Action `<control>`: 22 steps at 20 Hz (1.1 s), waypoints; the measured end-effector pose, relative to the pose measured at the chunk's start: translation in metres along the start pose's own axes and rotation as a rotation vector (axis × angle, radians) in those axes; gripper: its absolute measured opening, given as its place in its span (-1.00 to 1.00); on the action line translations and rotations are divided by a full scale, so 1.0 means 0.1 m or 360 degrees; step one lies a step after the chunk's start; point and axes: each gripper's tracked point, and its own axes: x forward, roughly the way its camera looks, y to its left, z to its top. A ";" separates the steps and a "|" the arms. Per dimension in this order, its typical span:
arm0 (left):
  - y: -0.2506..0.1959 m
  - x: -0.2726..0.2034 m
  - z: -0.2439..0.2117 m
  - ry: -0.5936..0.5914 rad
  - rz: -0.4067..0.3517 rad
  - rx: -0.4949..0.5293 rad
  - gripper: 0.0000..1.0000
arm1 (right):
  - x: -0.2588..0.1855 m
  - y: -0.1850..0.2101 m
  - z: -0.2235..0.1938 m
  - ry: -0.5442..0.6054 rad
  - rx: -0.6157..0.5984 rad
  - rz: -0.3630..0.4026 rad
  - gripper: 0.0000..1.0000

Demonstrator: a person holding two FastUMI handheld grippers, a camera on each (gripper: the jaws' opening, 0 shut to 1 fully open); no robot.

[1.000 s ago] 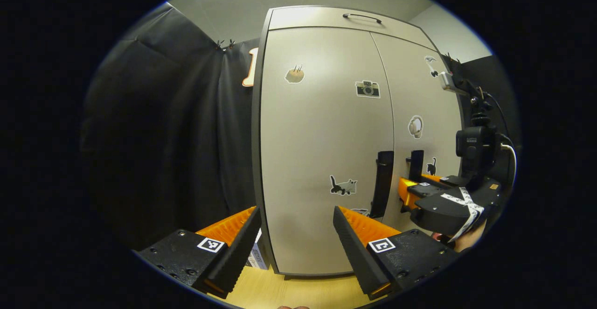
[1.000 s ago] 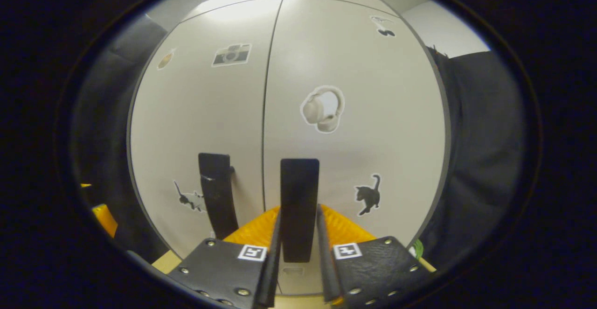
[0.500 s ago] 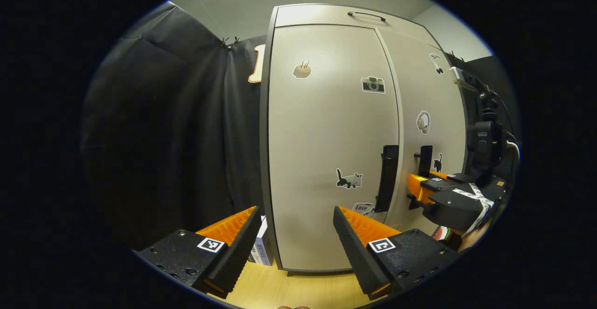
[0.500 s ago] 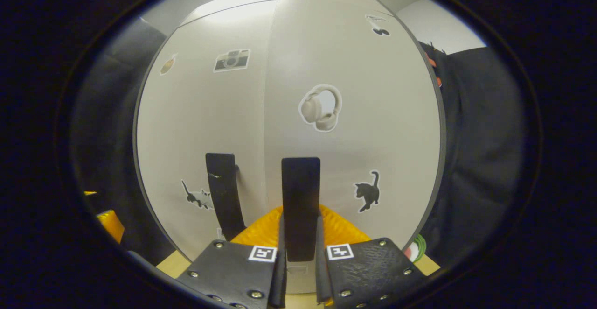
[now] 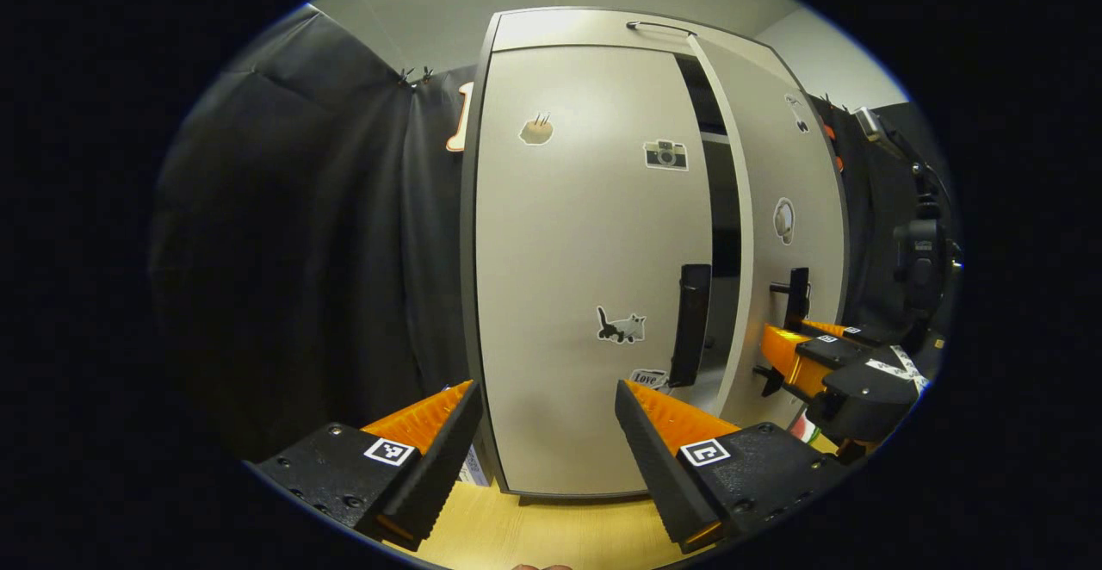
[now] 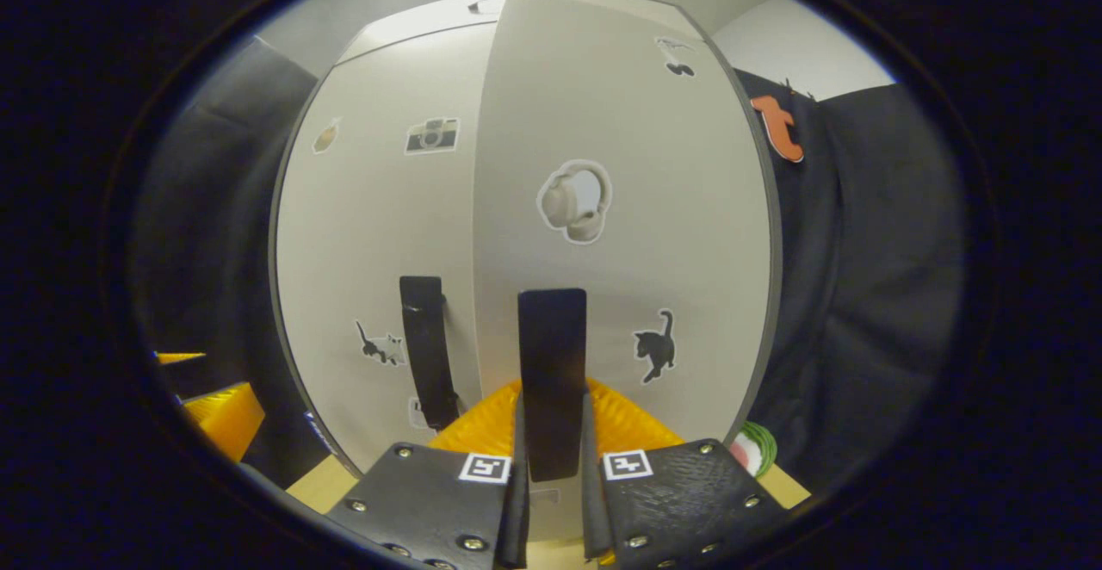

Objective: Open the right door of the double-door shoe cabinet with the right hand, and open the left door with the left hand.

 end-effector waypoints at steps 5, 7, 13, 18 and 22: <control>-0.01 -0.04 -0.02 0.0002 0.0007 0.0008 0.93 | -0.10 -0.07 0.00 0.0003 0.0006 -0.0001 -0.51; -0.03 -0.07 -0.01 -0.0003 0.0002 0.0001 0.93 | -0.14 -0.09 0.00 0.0007 0.0015 0.0000 -0.51; -0.13 -0.09 -0.01 -0.0009 -0.0027 0.0003 0.93 | -0.24 -0.18 0.02 -0.0008 -0.0005 -0.0007 -0.50; -0.24 -0.09 -0.03 -0.0005 -0.0068 -0.0011 0.94 | -0.35 -0.27 0.01 -0.0008 0.0002 -0.0027 -0.51; -0.36 -0.08 -0.06 0.0002 -0.0111 -0.0021 0.93 | -0.43 -0.37 0.00 -0.0020 -0.0007 -0.0062 -0.51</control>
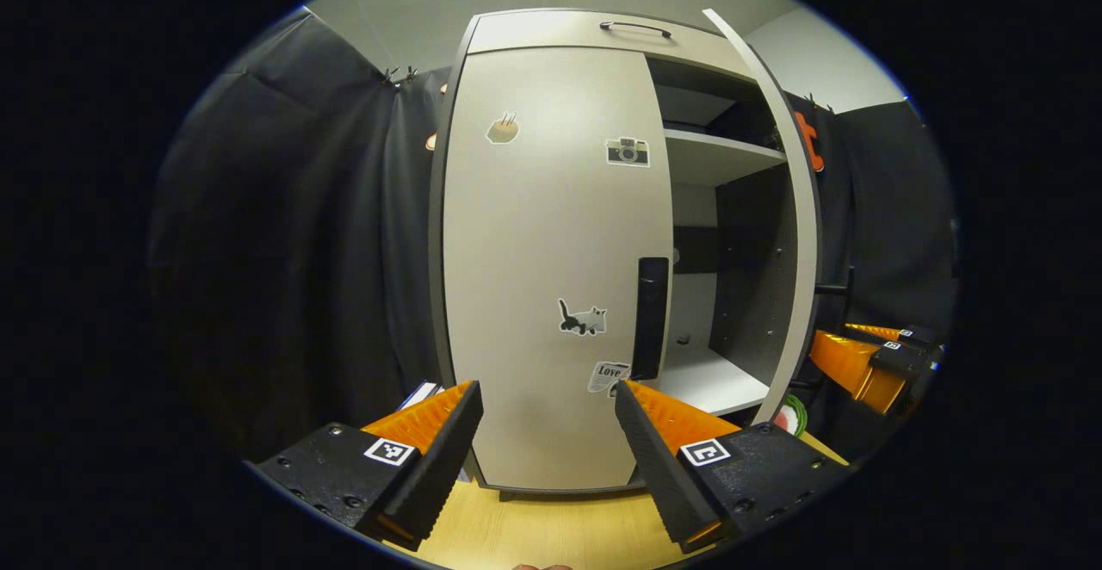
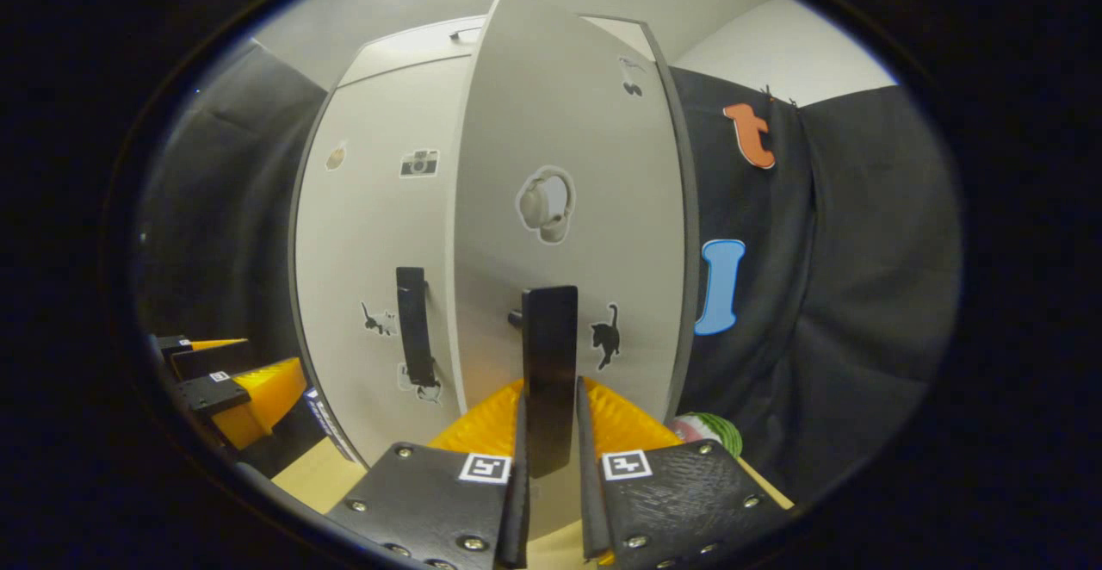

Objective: Open the right door of the double-door shoe cabinet with the right hand, and open the left door with the left hand.

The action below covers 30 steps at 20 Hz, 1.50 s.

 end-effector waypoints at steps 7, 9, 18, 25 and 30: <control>-0.20 -0.01 -0.05 0.0016 -0.0080 -0.0003 0.92 | -0.14 -0.20 -0.01 -0.0009 0.0005 -0.0078 -0.51; -0.24 -0.01 -0.07 0.0024 -0.0097 -0.0009 0.92 | -0.19 -0.26 -0.02 -0.0009 0.0022 -0.0095 -0.51; -0.46 -0.06 -0.11 0.0042 -0.0178 -0.0023 0.93 | -0.39 -0.67 -0.01 -0.0034 0.0015 -0.0255 -0.67; -0.77 -0.06 -0.10 0.0035 -0.0282 -0.0072 0.94 | -0.56 -1.37 -0.18 0.0024 0.0007 -0.0472 -0.67; -1.01 -0.05 -0.11 0.0043 -0.0354 -0.0062 0.93 | -0.52 -1.69 -0.20 0.0032 0.0058 -0.0426 -0.89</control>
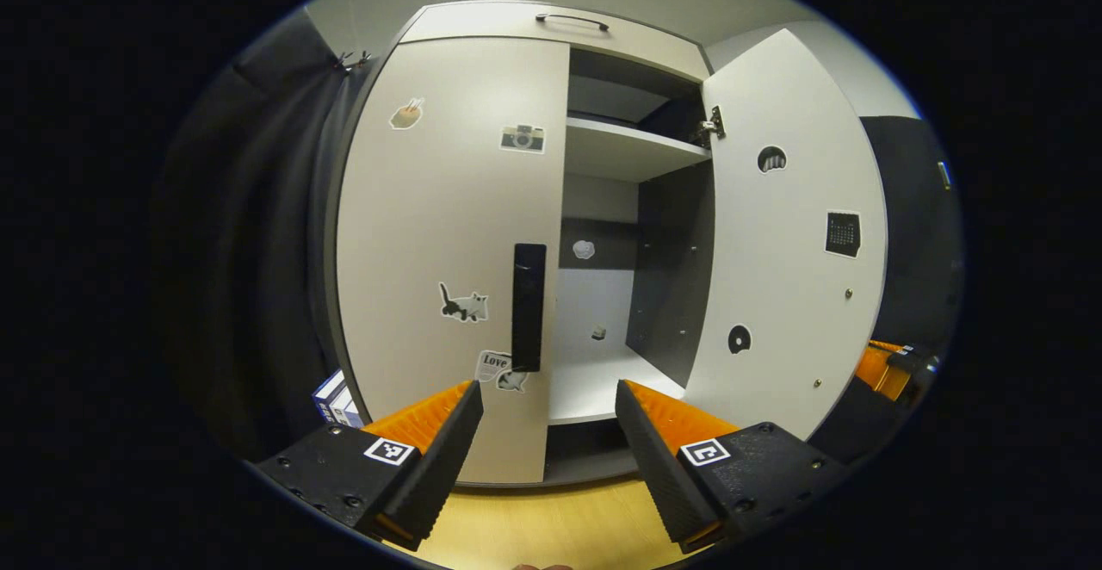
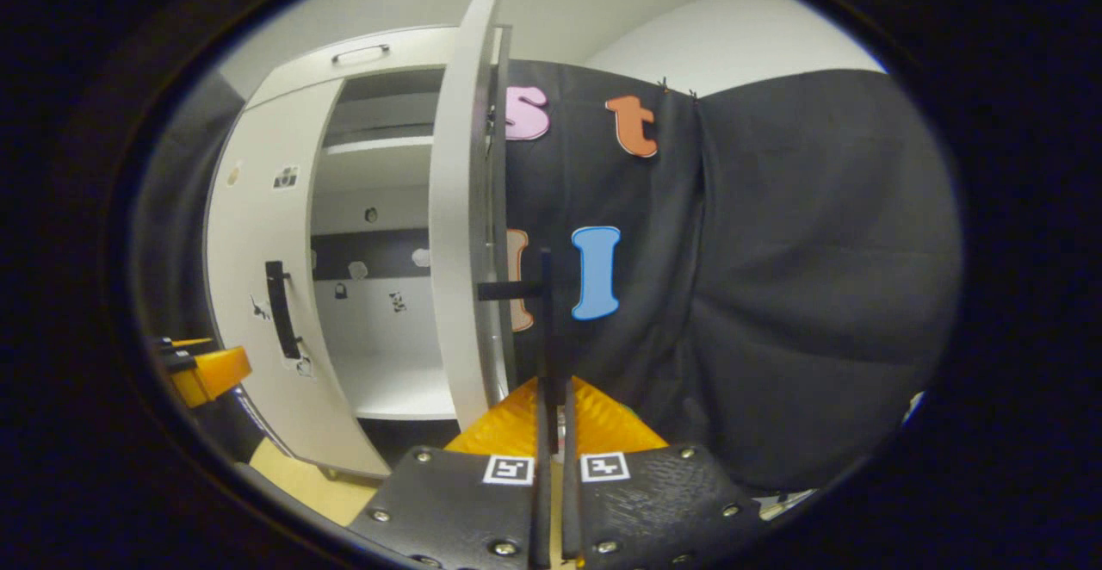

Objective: Open the right door of the double-door shoe cabinet with the right hand, and open the left door with the left hand.

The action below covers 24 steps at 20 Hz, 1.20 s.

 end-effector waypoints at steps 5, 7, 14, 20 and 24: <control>-0.13 0.03 -0.05 0.0027 -0.0023 0.0003 0.93 | 0.03 -0.06 0.02 0.0011 -0.0007 0.0062 -0.88; -0.11 0.05 -0.06 0.0031 -0.0008 0.0014 0.93 | 0.03 -0.16 0.02 0.0018 0.0000 0.0035 -0.89; 0.00 0.24 -0.07 0.0041 0.0074 0.0023 0.93 | -0.11 -0.45 -0.10 0.0069 0.0156 -0.0019 -0.07; 0.03 0.58 0.05 0.0000 0.0118 0.0073 0.93 | -0.26 -0.76 -0.16 0.0086 0.0157 -0.0115 0.97; 0.15 0.87 0.15 -0.0045 0.0207 0.0117 0.93 | -0.38 -1.03 -0.20 0.0096 0.0130 -0.0224 0.97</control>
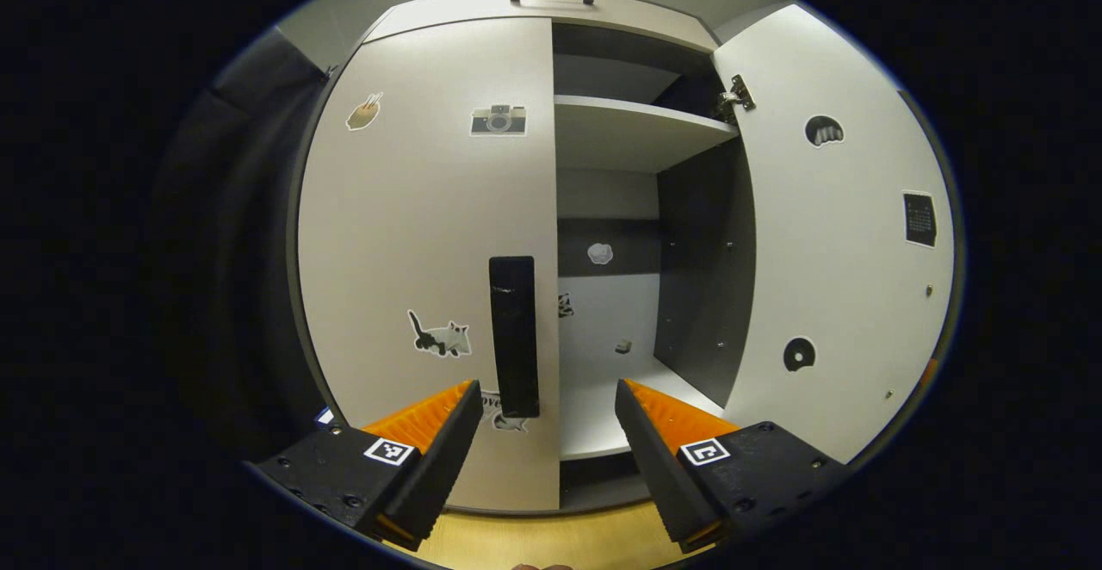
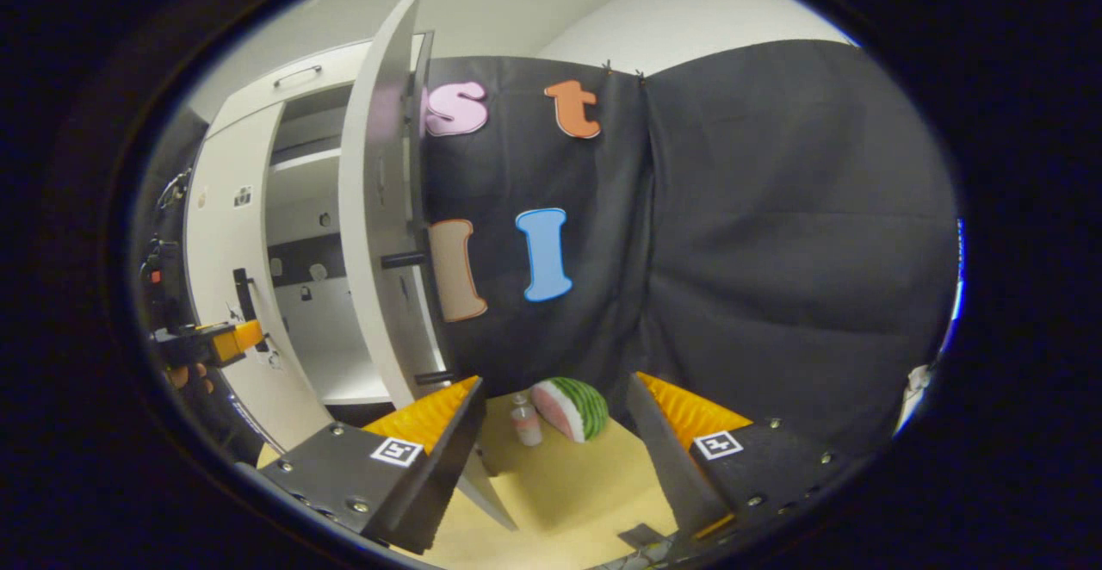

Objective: Open the right door of the double-door shoe cabinet with the right hand, and open the left door with the left hand.

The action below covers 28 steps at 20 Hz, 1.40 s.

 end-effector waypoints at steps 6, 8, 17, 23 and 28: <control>0.14 0.38 0.10 -0.0065 0.0099 0.0002 0.91 | -0.08 -0.41 -0.03 0.0007 -0.0022 -0.0158 1.00; 0.19 0.45 0.11 -0.0081 0.0125 0.0007 0.91 | -0.12 -0.49 -0.02 -0.0001 -0.0007 -0.0197 1.00; 0.23 0.56 0.07 -0.0058 0.0129 -0.0012 -0.32 | -0.26 -0.73 -0.14 0.0041 0.0037 -0.0312 0.97; 0.25 0.55 0.04 0.0004 0.0165 -0.0028 -0.52 | -0.12 -0.56 -0.21 0.0086 0.0052 -0.0239 0.97; 0.26 0.50 0.03 0.0008 0.0148 -0.0045 -0.53 | -0.02 -0.39 -0.26 0.0119 0.0009 -0.0158 0.97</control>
